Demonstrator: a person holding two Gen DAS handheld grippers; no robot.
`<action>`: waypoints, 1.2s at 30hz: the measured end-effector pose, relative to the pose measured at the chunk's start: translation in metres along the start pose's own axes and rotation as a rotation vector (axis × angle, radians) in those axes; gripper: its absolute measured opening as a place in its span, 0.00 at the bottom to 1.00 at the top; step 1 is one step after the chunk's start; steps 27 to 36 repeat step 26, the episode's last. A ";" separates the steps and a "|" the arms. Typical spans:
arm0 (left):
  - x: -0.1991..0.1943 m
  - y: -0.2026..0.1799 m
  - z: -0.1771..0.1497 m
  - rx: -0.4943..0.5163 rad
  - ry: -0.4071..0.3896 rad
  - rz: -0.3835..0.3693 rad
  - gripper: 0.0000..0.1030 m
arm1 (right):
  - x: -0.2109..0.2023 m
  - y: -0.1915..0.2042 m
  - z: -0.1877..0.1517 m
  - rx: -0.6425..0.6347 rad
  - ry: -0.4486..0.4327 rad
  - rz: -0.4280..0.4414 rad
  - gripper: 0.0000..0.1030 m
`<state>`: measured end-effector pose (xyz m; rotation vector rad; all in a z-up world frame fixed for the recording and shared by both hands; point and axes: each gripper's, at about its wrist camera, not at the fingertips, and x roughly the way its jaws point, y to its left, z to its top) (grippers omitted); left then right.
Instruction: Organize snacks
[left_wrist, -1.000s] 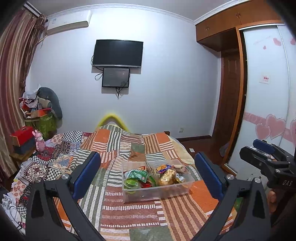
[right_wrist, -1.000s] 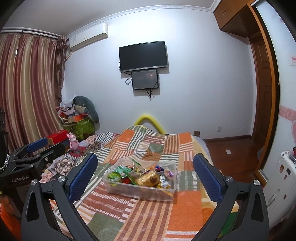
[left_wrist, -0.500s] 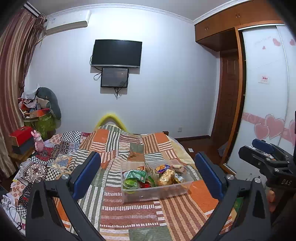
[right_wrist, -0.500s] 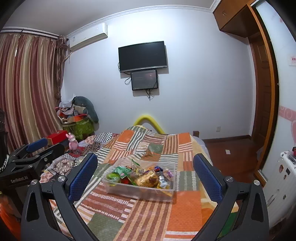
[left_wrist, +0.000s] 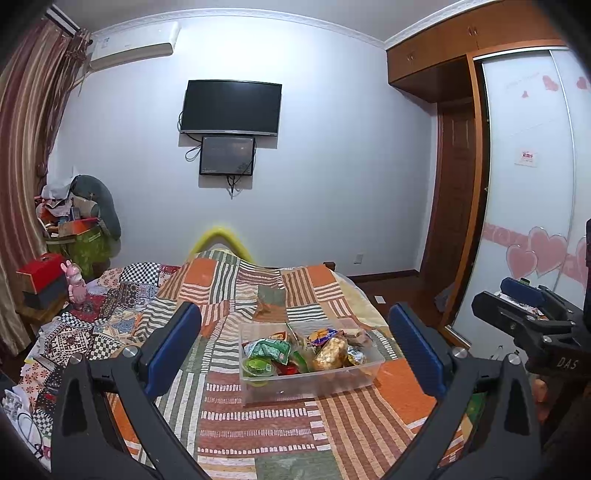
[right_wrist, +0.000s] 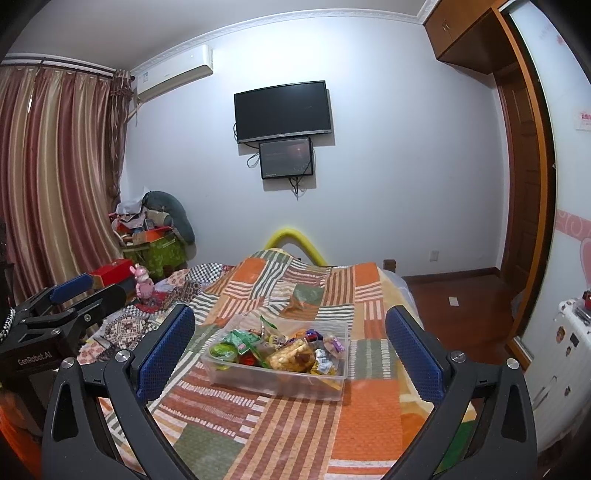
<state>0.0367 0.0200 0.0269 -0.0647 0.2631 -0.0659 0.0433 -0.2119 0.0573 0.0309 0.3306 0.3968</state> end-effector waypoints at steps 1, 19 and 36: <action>0.000 0.000 0.000 0.002 0.001 -0.001 1.00 | 0.000 0.000 0.000 0.001 0.000 0.000 1.00; -0.001 -0.006 -0.002 0.017 -0.001 -0.025 1.00 | -0.003 -0.002 -0.001 -0.005 0.000 -0.004 1.00; -0.003 -0.007 -0.003 0.020 0.003 -0.030 1.00 | -0.003 -0.001 -0.001 -0.004 0.002 -0.003 1.00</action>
